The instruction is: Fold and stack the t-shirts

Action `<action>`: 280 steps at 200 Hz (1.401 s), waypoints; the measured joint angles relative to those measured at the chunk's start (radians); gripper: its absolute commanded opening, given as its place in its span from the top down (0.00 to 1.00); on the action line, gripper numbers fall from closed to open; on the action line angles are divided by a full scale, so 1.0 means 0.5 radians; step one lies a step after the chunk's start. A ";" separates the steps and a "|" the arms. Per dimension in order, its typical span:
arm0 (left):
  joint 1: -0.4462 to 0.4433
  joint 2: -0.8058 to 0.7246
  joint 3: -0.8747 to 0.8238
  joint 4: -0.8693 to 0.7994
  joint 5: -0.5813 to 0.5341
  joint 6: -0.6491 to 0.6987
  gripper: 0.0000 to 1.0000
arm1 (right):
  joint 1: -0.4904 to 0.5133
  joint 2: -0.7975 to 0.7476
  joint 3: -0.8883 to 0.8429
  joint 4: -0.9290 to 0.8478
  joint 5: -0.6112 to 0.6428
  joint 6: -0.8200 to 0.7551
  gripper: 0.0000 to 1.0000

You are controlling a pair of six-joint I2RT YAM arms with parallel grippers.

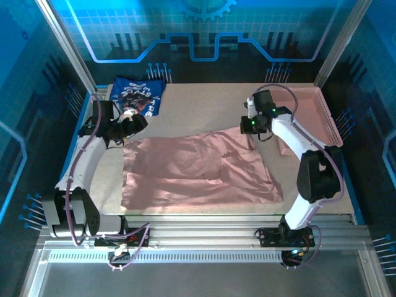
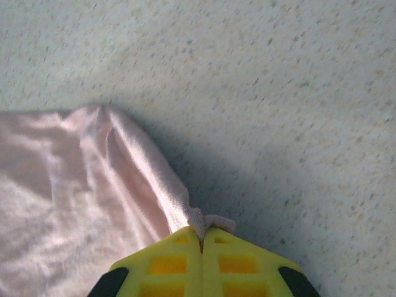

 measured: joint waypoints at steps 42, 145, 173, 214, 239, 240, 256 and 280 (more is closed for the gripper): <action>-0.002 -0.235 -0.168 -0.037 -0.001 -0.086 0.08 | 0.280 -0.410 -0.513 0.082 -0.056 -0.008 1.00; -0.027 -0.491 -0.540 -0.106 -0.053 -0.218 0.08 | 0.922 -0.729 -1.241 0.117 -0.142 0.247 0.43; -0.027 -0.499 -0.540 -0.105 -0.066 -0.230 0.08 | 0.680 -0.954 -1.214 0.123 -0.199 0.300 0.41; -0.028 -0.500 -0.540 -0.105 -0.070 -0.230 0.07 | 0.151 -0.925 -1.034 0.156 -0.362 0.414 0.44; -0.028 -0.500 -0.539 -0.105 -0.069 -0.230 0.07 | 0.064 -0.711 -0.951 0.153 -0.449 0.399 0.47; -0.028 -0.500 -0.539 -0.105 -0.069 -0.230 0.07 | 0.064 -0.704 -0.950 0.153 -0.452 0.397 0.47; -0.028 -0.500 -0.537 -0.105 -0.063 -0.228 0.06 | 0.064 -0.578 -0.933 0.148 -0.483 0.381 0.48; -0.028 -0.502 -0.520 -0.106 -0.063 -0.223 0.06 | 0.036 -0.513 -0.969 0.157 -0.516 0.372 0.50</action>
